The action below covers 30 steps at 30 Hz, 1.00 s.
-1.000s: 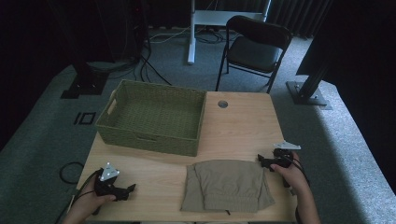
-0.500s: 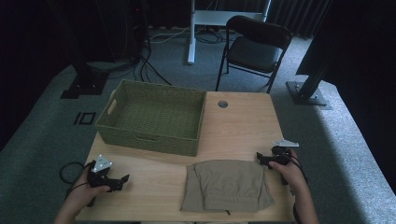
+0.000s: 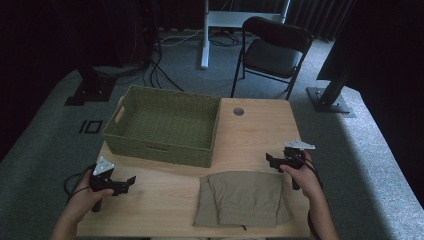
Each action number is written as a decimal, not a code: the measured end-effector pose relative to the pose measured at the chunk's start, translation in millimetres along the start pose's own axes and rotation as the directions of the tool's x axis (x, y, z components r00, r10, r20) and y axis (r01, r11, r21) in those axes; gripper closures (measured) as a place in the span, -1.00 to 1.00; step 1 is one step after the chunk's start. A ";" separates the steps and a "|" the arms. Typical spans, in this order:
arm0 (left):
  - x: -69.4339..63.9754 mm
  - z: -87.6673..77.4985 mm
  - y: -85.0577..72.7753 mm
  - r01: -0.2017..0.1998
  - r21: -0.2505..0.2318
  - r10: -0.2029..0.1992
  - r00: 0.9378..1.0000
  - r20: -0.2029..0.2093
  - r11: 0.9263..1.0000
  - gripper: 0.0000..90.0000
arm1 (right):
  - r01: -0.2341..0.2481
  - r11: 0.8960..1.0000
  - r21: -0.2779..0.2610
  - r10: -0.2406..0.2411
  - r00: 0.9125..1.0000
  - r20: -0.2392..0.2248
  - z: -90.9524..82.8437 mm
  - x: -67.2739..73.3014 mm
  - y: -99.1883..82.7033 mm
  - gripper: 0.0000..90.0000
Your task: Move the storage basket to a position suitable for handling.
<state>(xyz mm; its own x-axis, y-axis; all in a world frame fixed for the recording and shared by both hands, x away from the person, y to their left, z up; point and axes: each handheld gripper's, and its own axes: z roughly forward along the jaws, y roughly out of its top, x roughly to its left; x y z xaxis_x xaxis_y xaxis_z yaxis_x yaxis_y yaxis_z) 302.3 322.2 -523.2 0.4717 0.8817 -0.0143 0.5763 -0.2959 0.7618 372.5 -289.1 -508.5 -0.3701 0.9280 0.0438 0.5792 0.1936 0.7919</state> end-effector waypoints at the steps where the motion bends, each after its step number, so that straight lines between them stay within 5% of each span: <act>1: 1.7 -0.7 1.6 -0.008 0.000 0.008 1.000 -0.008 1.000 -0.97 | 0.004 1.000 -0.004 -0.004 1.000 -0.005 -1.1 3.3 2.7 -0.72; 3: 5.1 -2.9 5.5 -0.005 -0.014 0.004 1.000 -0.016 1.000 -0.82 | 0.022 1.000 -0.021 -0.022 0.999 -0.024 -3.8 12.2 9.6 -0.72; 17: 36.3 -20.6 42.7 -0.010 -0.091 0.002 0.996 -0.093 0.996 -0.82 | 0.084 0.993 -0.082 -0.091 0.992 -0.091 -6.6 63.4 42.6 -0.73; 30: 55.2 -15.3 74.0 -0.022 -0.117 0.012 0.996 -0.089 0.993 -0.82 | 0.132 0.986 -0.098 -0.147 0.975 -0.168 4.2 110.2 68.9 -0.72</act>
<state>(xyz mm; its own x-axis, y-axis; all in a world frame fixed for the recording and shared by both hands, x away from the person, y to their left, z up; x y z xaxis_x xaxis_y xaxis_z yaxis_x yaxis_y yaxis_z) 360.8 354.6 -457.7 0.4174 0.9073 0.0520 0.4835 -0.2702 0.8326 374.6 -172.2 -451.7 -0.5680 0.8225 0.0287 0.4515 0.2823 0.8464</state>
